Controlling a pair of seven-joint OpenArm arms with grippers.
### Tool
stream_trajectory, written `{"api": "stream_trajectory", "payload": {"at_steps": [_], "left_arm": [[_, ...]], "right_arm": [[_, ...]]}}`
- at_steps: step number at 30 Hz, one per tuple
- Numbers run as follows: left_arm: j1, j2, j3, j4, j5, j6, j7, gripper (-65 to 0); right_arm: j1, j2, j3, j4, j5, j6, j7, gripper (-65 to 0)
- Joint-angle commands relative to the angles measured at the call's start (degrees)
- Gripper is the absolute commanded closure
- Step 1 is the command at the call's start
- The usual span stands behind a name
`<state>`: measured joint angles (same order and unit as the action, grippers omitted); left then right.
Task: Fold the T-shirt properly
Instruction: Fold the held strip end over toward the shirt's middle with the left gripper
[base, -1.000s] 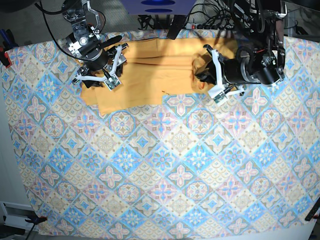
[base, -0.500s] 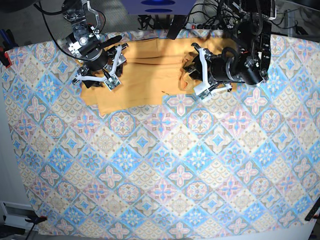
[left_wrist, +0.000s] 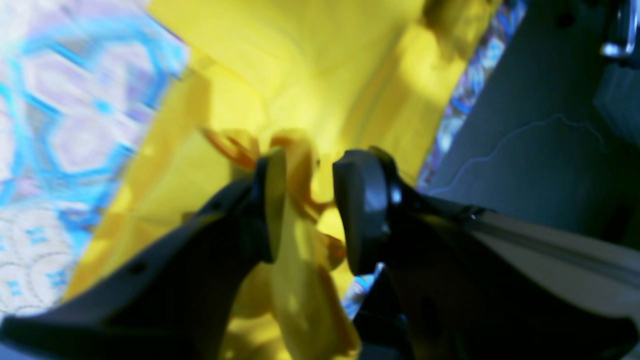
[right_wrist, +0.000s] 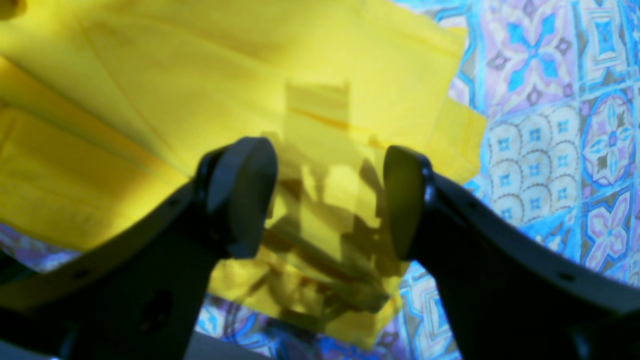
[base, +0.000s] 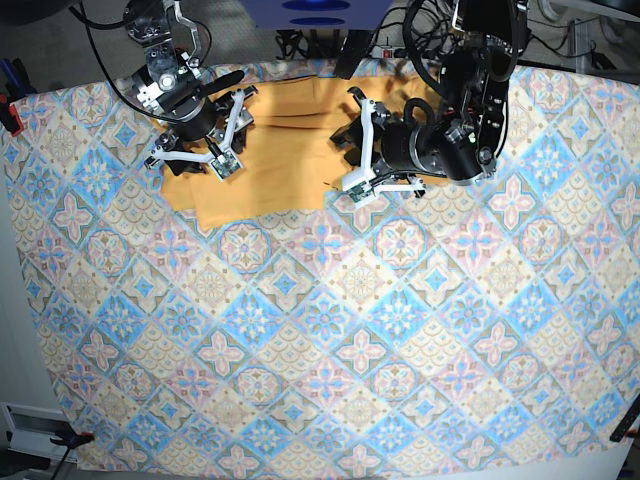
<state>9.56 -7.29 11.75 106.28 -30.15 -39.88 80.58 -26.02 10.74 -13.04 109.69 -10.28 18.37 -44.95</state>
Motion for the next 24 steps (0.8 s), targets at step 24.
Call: {"api": "stream_trajectory", "payload": {"at_steps": [24], "left_arm": [[2.7,-7.44,-8.1,1.19,-0.84,-0.12,-1.06,-8.8]], "right_arm": [[0.22,0.29,0.51,0.77,-0.05,-0.22,0.95,-36.4]]}}
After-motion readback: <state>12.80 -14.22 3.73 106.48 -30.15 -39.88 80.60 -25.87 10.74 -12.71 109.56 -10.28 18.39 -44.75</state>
